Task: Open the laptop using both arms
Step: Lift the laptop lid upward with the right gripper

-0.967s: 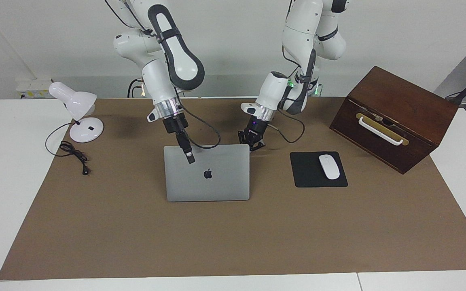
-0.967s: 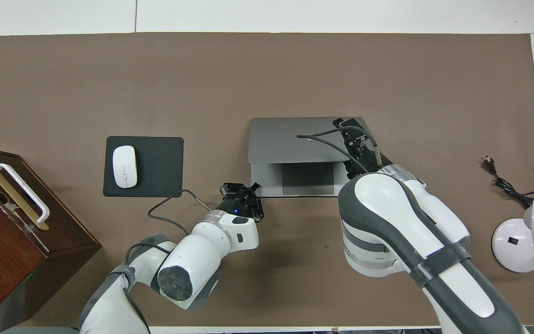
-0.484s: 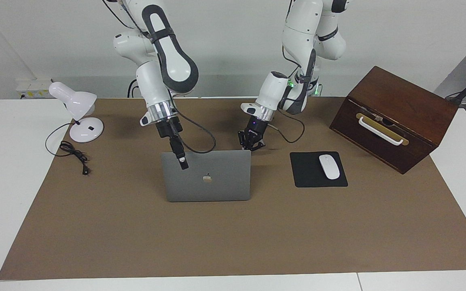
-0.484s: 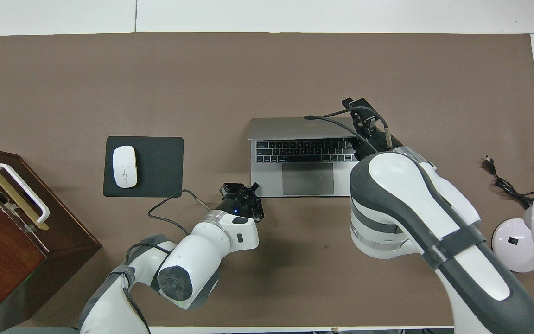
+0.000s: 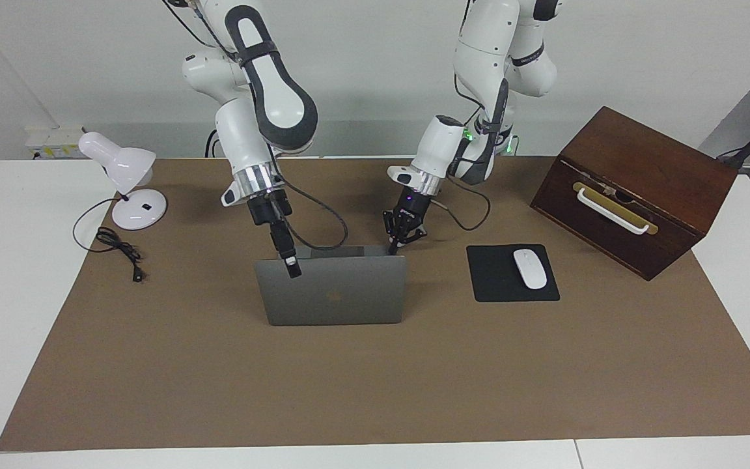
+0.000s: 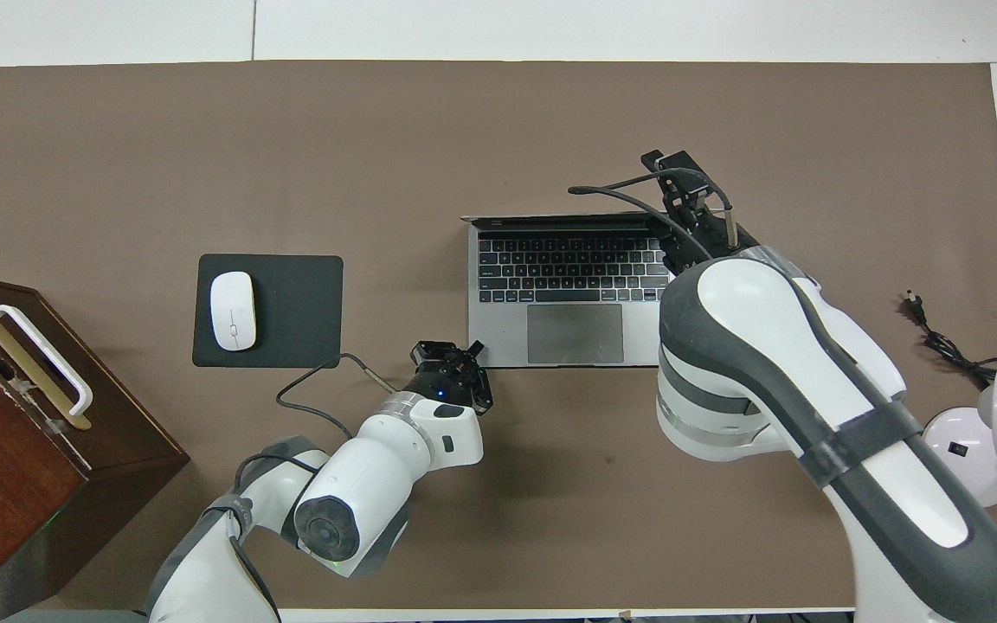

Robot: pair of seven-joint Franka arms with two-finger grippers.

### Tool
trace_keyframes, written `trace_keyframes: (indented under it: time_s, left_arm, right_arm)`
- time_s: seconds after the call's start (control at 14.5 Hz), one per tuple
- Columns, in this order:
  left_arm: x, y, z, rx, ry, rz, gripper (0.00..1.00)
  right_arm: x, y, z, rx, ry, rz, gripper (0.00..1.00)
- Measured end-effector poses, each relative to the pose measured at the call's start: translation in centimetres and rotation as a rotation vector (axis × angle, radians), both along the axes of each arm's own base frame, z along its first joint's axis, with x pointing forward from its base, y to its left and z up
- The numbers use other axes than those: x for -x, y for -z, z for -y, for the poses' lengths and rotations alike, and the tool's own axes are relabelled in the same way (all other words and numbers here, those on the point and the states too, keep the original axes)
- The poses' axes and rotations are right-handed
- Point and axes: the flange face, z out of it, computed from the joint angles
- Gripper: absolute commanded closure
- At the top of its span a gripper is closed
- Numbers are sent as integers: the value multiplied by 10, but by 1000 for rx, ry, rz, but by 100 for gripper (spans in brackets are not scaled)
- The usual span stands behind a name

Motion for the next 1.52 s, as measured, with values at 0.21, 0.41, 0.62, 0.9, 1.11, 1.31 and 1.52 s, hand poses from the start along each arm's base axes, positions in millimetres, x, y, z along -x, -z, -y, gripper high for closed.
trace_keyframes:
  time_s: [0.21, 0.41, 0.62, 0.9, 1.11, 1.31, 1.52]
  left_arm:
    - [0, 0, 0, 0, 0, 0, 100]
    - [0, 0, 0, 0, 0, 1, 100]
    - [0, 0, 0, 0, 1, 1, 100]
    - [0, 0, 0, 0, 1, 1, 100]
    - [0, 0, 0, 0, 1, 2, 100]
    - [0, 0, 0, 0, 2, 2, 100]
    - [0, 0, 0, -1, 3, 3, 100]
  right_arm:
    - [-9, -4, 5, 0, -5, 15, 0]
    - [-19, -7, 13, -12, -10, 24, 0]
    - [-27, -7, 21, -14, -23, 30, 0]
    - [-40, -7, 25, -15, -23, 40, 0]
    - [-50, -5, 25, -19, -18, 45, 0]
    - [-52, -5, 25, -20, -18, 46, 0]
    - [-50, -4, 16, -23, -30, 45, 0]
